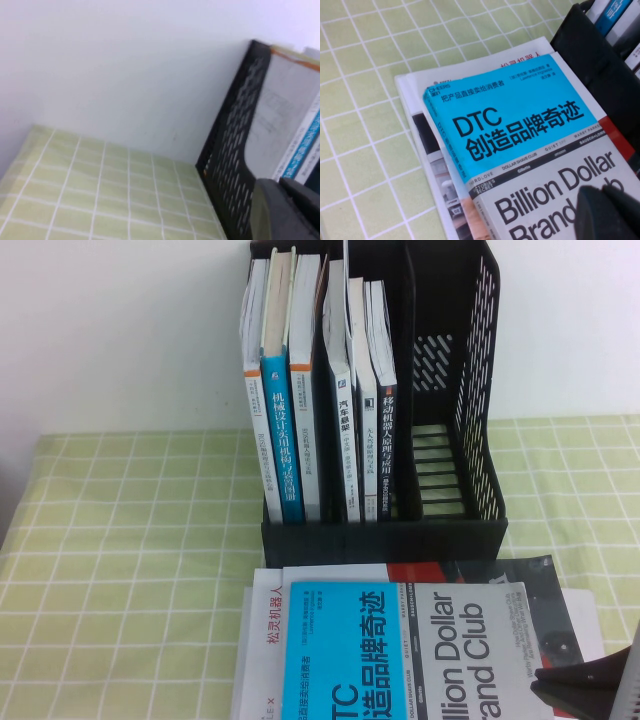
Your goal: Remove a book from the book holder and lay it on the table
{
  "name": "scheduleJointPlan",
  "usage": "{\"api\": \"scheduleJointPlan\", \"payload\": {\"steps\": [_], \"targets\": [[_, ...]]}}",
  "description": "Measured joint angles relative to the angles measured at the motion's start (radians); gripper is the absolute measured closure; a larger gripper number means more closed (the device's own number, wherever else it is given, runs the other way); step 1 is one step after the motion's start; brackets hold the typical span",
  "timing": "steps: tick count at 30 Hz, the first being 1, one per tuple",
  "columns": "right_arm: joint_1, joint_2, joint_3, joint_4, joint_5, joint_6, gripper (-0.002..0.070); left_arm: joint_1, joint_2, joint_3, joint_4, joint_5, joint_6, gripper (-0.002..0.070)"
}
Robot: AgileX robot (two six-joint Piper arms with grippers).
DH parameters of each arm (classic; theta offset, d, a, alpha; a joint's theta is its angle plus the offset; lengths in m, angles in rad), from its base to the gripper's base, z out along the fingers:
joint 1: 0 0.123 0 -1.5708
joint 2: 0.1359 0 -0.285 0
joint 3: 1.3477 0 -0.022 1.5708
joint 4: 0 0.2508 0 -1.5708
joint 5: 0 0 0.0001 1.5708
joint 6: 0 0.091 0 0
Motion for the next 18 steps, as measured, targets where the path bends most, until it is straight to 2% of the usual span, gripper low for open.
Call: {"api": "scheduleJointPlan", "payload": {"steps": [4, 9, 12, 18], "targets": [[0.000, 0.000, 0.000, 0.000, 0.000, 0.000, 0.0678, -0.017, 0.000, 0.000, -0.068, 0.004, 0.103, 0.0678], [0.000, 0.000, 0.000, 0.000, 0.000, 0.000, 0.0678, -0.024, 0.000, 0.000, -0.276, 0.240, 0.334, 0.0678], [0.000, 0.000, 0.000, 0.000, 0.000, 0.000, 0.0678, -0.024, 0.000, -0.003, -0.344, 0.307, 0.478, 0.0678], [0.000, 0.000, 0.000, 0.000, 0.000, 0.002, 0.0678, 0.055, 0.000, -0.006, -0.369, 0.323, 0.617, 0.0678]]}}
